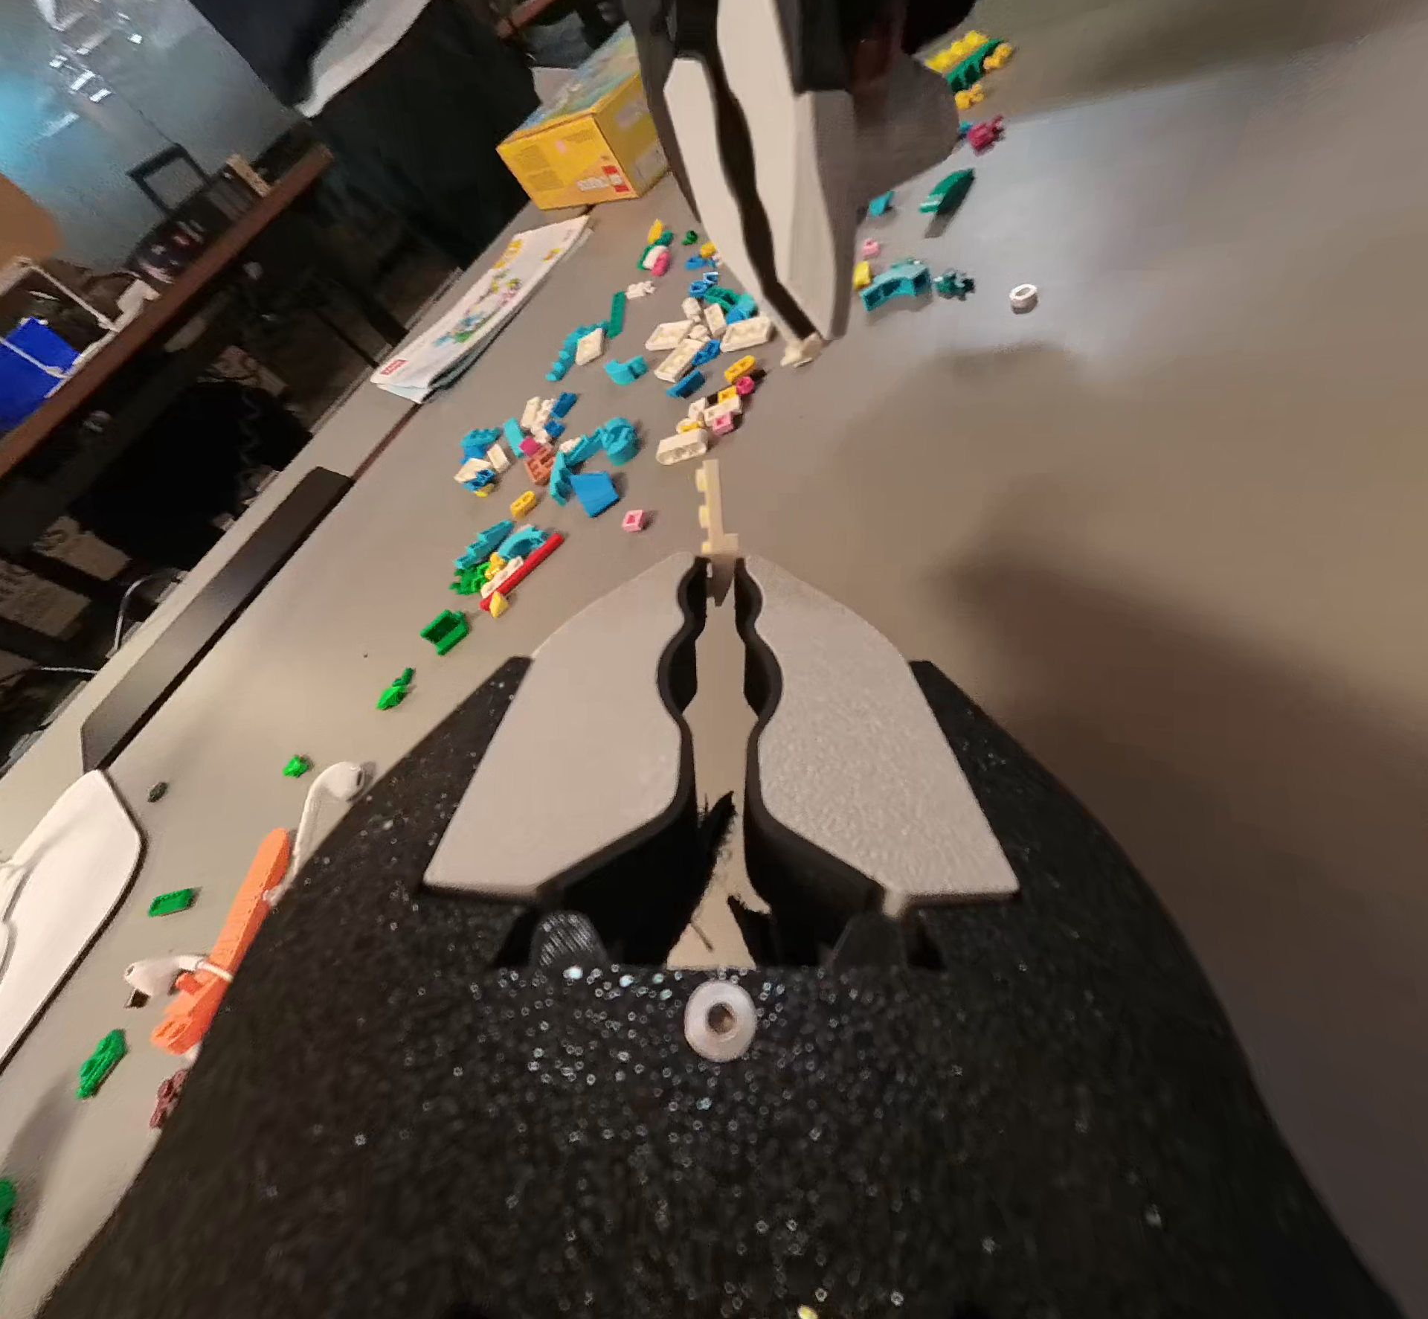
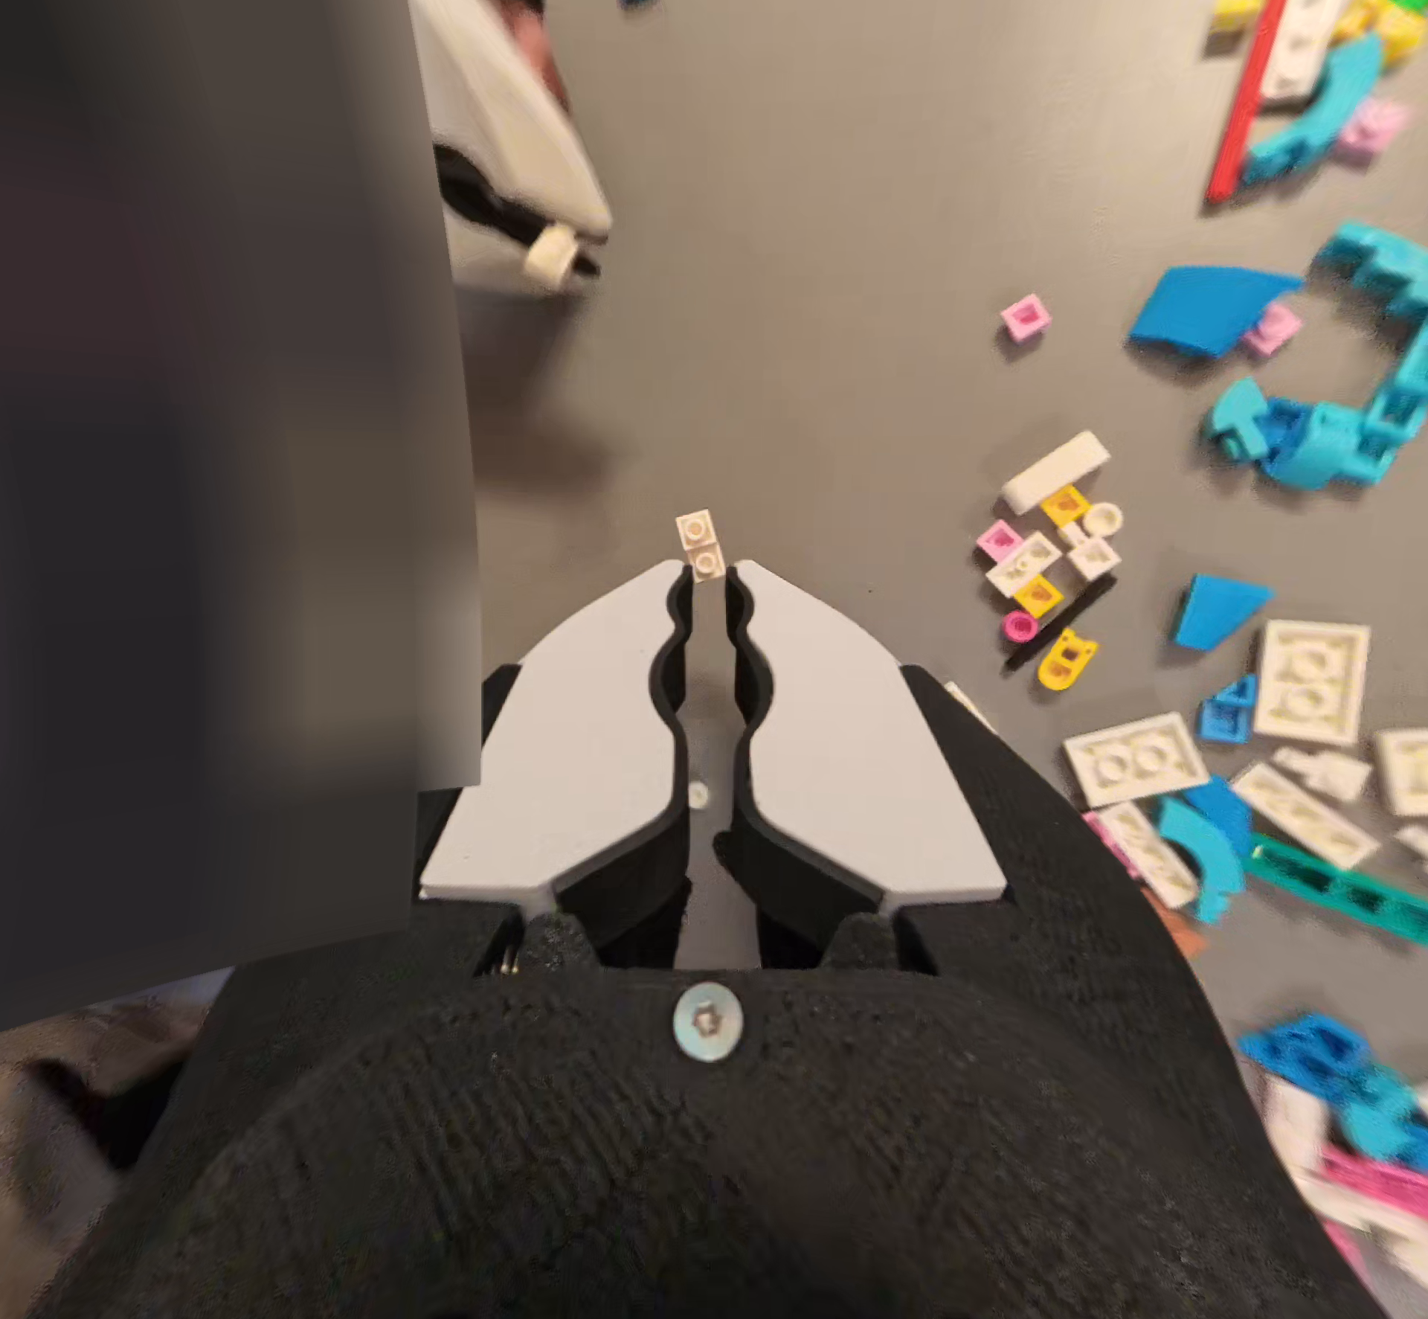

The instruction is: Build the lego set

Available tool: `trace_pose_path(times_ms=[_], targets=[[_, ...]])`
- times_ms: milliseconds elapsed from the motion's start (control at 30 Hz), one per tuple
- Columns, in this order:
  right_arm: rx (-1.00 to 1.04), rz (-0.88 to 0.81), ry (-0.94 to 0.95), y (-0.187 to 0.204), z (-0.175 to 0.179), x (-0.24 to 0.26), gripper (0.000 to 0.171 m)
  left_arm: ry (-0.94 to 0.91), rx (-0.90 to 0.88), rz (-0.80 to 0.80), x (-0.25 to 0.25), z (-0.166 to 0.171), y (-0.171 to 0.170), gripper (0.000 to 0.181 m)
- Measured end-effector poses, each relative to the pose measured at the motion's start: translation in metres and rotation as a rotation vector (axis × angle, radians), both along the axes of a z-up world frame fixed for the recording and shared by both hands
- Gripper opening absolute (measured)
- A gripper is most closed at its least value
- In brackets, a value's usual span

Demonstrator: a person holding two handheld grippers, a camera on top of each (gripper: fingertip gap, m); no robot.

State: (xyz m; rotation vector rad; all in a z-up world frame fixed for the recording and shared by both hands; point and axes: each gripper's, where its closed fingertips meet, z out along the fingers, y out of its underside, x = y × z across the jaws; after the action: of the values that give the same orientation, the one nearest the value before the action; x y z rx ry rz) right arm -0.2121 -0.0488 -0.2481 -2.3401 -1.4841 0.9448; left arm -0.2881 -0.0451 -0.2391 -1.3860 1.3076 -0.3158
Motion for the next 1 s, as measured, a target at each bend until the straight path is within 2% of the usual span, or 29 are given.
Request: trace_pose_path(times_ms=[133, 267, 333, 400, 467, 533, 667, 767, 1000], targets=[[0.259, 0.239, -0.183, -0.012, -0.016, 0.003, 0.006, 0.025, -0.023, -0.014, 0.0, -0.004, -0.002, 0.007], [0.421, 0.43, -0.331, -0.017, -0.029, 0.008, 0.007, 0.049, -0.045, -0.024, 0.0, -0.008, -0.004, 0.007], [0.472, 0.481, -0.363, -0.016, -0.033, 0.008, 0.007, 0.066, -0.049, -0.025, 0.0, -0.01, -0.004, 0.007], [0.532, 0.498, -0.394, -0.014, -0.035, 0.012, 0.018, 0.076, -0.053, -0.027, 0.001, -0.011, -0.005, 0.007], [0.573, 0.449, -0.417, -0.013, -0.032, 0.019, 0.025, 0.087, -0.056, -0.028, 0.001, -0.013, -0.006, 0.007], [0.604, 0.334, -0.389, -0.013, -0.025, 0.021, 0.024, 0.098, -0.055, -0.027, 0.0, -0.014, -0.005, 0.007], [0.554, 0.136, -0.295, -0.032, -0.024, 0.017, 0.007, 0.094, -0.065, -0.026, -0.001, -0.015, -0.004, 0.007], [0.526, 0.041, -0.282, -0.031, -0.031, 0.016, 0.0, 0.09, -0.065, -0.031, 0.001, -0.014, -0.005, 0.006], [0.529, -0.005, -0.295, -0.012, -0.036, 0.014, 0.0, 0.091, -0.084, -0.042, -0.001, -0.014, -0.007, 0.006]])
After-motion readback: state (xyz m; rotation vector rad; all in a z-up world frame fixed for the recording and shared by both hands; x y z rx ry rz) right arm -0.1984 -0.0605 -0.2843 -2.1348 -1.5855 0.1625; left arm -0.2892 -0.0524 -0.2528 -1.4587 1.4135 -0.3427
